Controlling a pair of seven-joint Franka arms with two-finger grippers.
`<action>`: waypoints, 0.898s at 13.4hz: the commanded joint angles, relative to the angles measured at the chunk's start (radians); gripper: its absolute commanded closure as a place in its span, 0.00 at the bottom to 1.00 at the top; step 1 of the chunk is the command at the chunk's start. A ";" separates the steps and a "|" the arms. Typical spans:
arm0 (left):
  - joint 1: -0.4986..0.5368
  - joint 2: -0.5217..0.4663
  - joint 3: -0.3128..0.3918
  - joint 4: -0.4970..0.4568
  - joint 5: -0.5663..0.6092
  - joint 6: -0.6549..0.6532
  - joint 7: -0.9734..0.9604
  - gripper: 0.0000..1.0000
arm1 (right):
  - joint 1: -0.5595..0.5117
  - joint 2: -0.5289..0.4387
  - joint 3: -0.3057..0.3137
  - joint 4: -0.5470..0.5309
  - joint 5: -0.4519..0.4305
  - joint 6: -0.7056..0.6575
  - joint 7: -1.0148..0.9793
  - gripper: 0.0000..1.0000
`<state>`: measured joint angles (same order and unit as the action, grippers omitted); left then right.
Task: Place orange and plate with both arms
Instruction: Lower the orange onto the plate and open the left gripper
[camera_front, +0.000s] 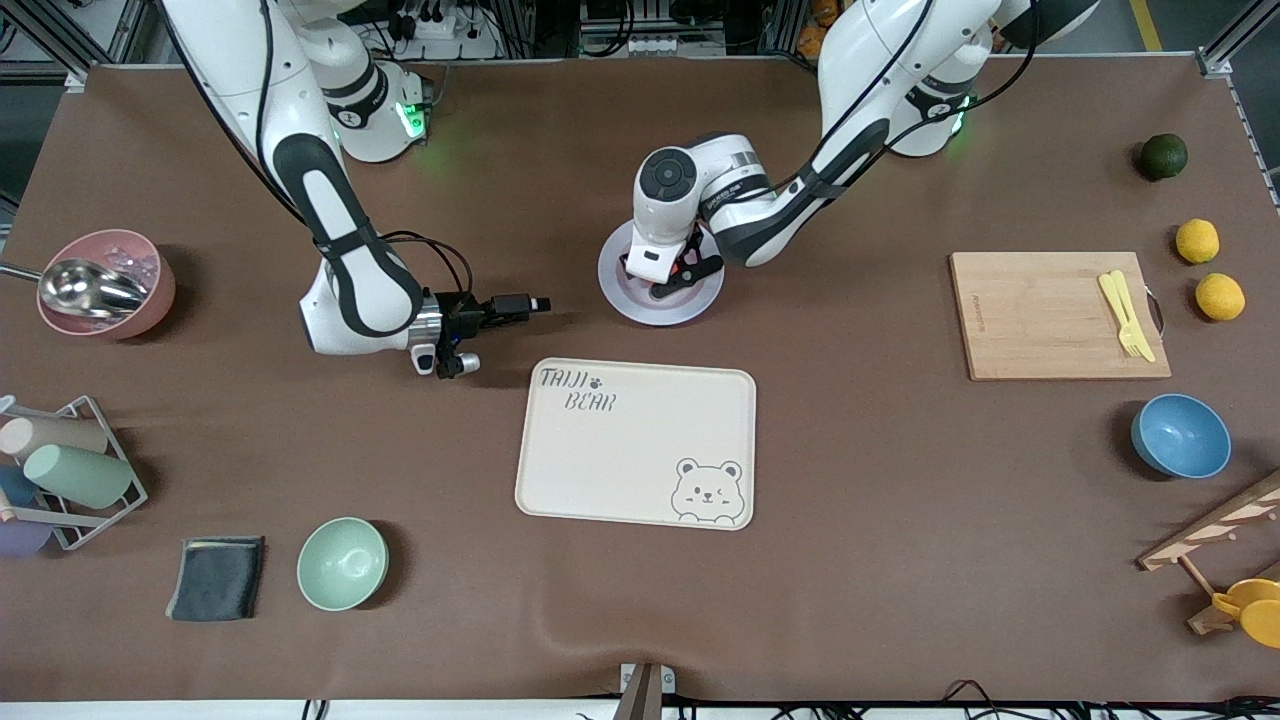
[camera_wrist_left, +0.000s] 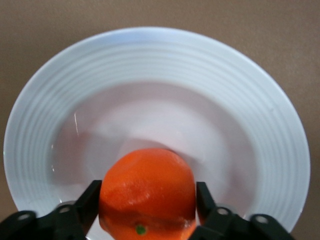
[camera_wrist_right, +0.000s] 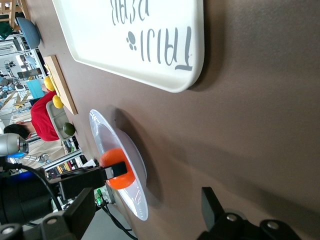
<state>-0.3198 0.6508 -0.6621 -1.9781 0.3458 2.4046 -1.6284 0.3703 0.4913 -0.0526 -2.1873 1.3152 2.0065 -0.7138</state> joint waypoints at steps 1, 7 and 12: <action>0.005 -0.028 0.006 0.004 0.030 -0.011 -0.031 0.00 | 0.010 -0.007 -0.006 -0.019 0.033 0.008 -0.029 0.06; 0.112 -0.310 -0.065 0.011 -0.044 -0.191 0.024 0.00 | 0.064 -0.008 -0.006 -0.020 0.099 0.034 -0.047 0.09; 0.361 -0.461 -0.102 0.111 -0.177 -0.342 0.440 0.00 | 0.160 -0.007 -0.006 -0.031 0.193 0.103 -0.058 0.14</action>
<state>-0.0550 0.2292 -0.7450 -1.9143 0.2259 2.1409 -1.3403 0.5159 0.4914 -0.0497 -2.2020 1.4724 2.0990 -0.7416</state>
